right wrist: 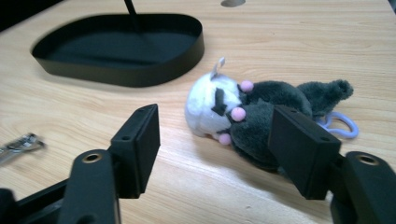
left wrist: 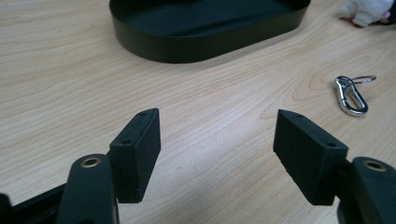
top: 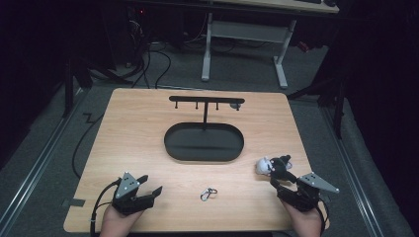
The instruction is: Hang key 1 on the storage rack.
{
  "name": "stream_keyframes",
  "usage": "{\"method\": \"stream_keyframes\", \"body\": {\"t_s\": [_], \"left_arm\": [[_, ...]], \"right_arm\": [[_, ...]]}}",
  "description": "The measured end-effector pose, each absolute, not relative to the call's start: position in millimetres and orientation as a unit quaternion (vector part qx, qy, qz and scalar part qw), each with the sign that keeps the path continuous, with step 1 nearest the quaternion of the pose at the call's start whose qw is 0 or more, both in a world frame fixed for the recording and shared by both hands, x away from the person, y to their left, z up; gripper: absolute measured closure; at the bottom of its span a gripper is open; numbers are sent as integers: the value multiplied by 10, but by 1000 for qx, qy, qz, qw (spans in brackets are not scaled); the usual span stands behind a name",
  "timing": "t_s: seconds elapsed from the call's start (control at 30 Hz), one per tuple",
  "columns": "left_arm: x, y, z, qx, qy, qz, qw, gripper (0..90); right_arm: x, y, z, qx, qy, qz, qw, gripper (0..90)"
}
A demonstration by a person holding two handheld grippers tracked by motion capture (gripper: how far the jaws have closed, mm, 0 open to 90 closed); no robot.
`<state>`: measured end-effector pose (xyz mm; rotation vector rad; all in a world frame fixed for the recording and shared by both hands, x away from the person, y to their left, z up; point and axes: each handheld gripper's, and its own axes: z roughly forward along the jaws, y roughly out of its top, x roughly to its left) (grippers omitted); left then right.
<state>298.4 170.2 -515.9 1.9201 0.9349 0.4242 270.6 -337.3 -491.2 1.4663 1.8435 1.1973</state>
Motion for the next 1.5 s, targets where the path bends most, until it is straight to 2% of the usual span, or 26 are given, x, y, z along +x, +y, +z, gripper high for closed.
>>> {"method": "stream_keyframes", "body": {"t_s": [0.2, 0.33, 0.4, 0.43, 0.47, 0.5, 0.53, 0.6, 0.93, 1.5], "left_arm": [[2992, 1639, -5187, 789, 371, 176, 456, 311], [2999, 1627, -5213, 791, 371, 171, 455, 312], [2995, 1620, -5216, 791, 371, 168, 457, 313], [2995, 1620, -5216, 791, 371, 168, 457, 313], [2995, 1616, -5217, 791, 371, 166, 458, 313], [2995, 1611, -5219, 792, 370, 166, 457, 313], [2996, 1600, -5224, 793, 369, 164, 457, 313], [2992, 1589, -5227, 795, 366, 163, 456, 314], [2959, 1567, -5234, 797, 360, 161, 456, 316], [2777, 1745, -5237, 787, 382, 174, 452, 317]], "right_arm": [[2721, -3393, -4955, 537, 687, 420, 253, 372], [2715, -3451, -4986, 544, 687, 408, 257, 413], [2704, -3486, -4981, 552, 683, 402, 259, 544], [2704, -3486, -4981, 552, 683, 402, 259, 544], [2694, -3497, -4977, 552, 682, 402, 260, 610], [2691, -3505, -4974, 554, 681, 404, 257, 702], [2691, -3513, -4971, 552, 688, 401, 248, 878], [2688, -3519, -4967, 547, 693, 395, 254, 900], [2765, -3553, -5025, 562, 697, 365, 255, 900], [3144, -3665, -5101, 576, 696, 336, 268, 900]]}}
